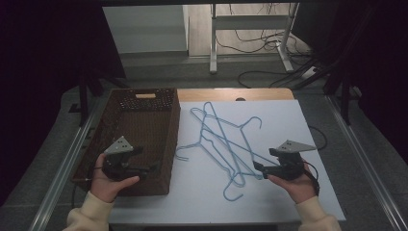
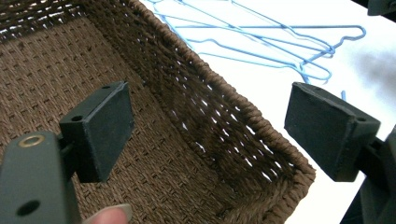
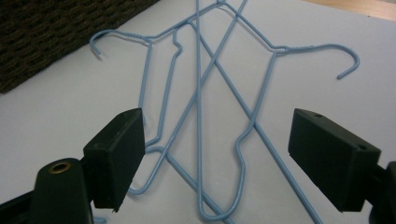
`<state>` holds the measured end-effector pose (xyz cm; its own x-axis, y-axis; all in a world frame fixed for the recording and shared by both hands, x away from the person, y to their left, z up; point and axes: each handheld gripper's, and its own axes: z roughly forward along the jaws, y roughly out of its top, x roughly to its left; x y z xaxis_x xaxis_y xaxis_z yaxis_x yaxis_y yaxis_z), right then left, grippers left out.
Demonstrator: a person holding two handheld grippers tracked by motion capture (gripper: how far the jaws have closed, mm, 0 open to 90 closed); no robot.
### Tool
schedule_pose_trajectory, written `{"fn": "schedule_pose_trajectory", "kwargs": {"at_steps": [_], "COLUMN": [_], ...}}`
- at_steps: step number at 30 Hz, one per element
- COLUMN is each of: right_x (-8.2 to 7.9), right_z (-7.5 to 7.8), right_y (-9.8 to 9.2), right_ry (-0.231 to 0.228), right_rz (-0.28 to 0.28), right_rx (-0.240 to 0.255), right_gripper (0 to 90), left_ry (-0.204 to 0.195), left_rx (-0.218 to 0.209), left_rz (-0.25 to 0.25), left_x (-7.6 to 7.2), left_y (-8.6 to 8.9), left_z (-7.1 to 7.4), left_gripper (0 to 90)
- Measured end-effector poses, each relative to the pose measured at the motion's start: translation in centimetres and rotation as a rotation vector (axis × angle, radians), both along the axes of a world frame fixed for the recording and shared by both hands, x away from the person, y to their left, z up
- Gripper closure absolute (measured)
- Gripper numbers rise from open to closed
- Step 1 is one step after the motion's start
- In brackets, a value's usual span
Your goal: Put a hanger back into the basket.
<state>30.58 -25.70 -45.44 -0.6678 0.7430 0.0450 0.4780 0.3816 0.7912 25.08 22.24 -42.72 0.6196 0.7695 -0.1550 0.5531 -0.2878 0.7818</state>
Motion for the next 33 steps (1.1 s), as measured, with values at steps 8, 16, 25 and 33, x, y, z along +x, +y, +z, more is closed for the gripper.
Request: {"fn": "schedule_pose_trajectory", "kwargs": {"at_steps": [8,16,25,33], "right_x": [0.1,0.2,1.0,2.3], "right_z": [-0.2,0.0,-0.2,-0.4], "right_y": [-0.1,-0.3,-0.6,0.3], "right_ry": [0.014,0.031,0.061,0.101], "right_rz": [-0.015,-0.051,-0.108,-0.102], "right_rx": [-0.024,-0.052,-0.079,-0.104], "right_gripper": [19.8,23.4,25.7,33.9], "left_ry": [-0.008,-0.009,0.0,-0.001], "left_rx": [-0.004,-0.008,0.001,0.008], "left_rz": [0.008,0.001,0.007,0.001], "left_x": [-0.1,-0.1,0.1,0.0], "left_y": [0.3,0.3,0.2,0.0], "left_z": [0.2,0.1,0.0,0.1], "left_gripper": [15.9,16.0,16.4,16.8]}}
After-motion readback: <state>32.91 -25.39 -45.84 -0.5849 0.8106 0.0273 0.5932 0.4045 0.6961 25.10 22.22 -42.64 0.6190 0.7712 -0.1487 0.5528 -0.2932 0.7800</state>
